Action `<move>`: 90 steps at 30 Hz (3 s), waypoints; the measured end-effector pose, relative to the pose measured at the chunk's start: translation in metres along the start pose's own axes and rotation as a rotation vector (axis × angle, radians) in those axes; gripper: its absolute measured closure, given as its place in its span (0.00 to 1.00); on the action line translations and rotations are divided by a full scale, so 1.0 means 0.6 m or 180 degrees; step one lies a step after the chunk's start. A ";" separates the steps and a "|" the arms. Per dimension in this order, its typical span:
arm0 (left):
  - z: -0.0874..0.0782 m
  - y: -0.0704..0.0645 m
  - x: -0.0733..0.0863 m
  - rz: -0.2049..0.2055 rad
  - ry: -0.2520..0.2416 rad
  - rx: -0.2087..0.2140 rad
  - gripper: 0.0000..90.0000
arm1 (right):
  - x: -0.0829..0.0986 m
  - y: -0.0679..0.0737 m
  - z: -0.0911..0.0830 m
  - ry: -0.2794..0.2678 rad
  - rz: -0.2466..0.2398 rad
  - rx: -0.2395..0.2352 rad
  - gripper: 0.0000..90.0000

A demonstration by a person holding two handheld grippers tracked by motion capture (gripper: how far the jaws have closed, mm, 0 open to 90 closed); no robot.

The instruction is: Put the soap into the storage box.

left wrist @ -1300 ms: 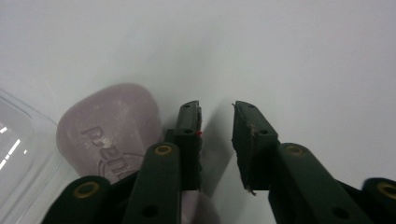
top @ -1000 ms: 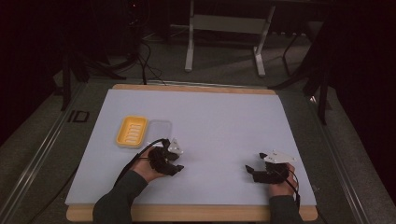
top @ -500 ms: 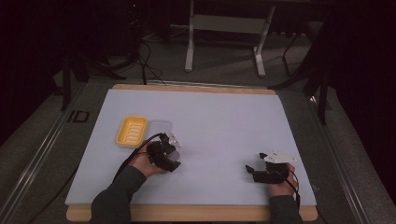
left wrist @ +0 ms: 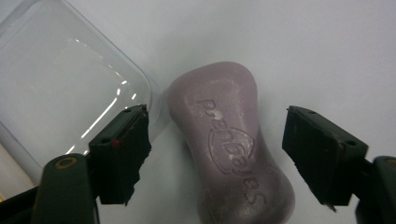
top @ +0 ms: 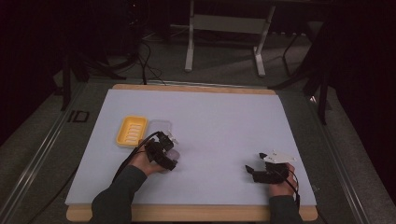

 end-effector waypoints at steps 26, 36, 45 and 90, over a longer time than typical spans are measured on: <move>0.023 0.013 0.007 -0.0071 0.0289 0.0300 0.54 | 0.000 0.000 0.000 0.0005 -0.0004 -0.0004 0.22; 0.024 0.013 -0.004 0.0212 0.0618 0.0340 0.55 | 0.000 0.000 0.001 0.0016 -0.0005 -0.0009 0.22; 0.029 0.014 -0.010 0.0321 0.0766 0.0431 0.54 | 0.001 0.001 0.001 0.0031 -0.0014 -0.0008 0.22; 0.003 0.032 -0.023 0.0329 0.0948 0.0462 0.56 | 0.000 0.000 0.001 0.0021 -0.0009 -0.0015 0.22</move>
Point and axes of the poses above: each handheld gripper's, and its own axes: z roughly forward along the jaws, x roughly out of its underside, y roughly to its left, the point moved 6 cm from there along z, roughly forward along the jaws, and after that the axes turned 6 degrees about -y, right-handed, at the moved point
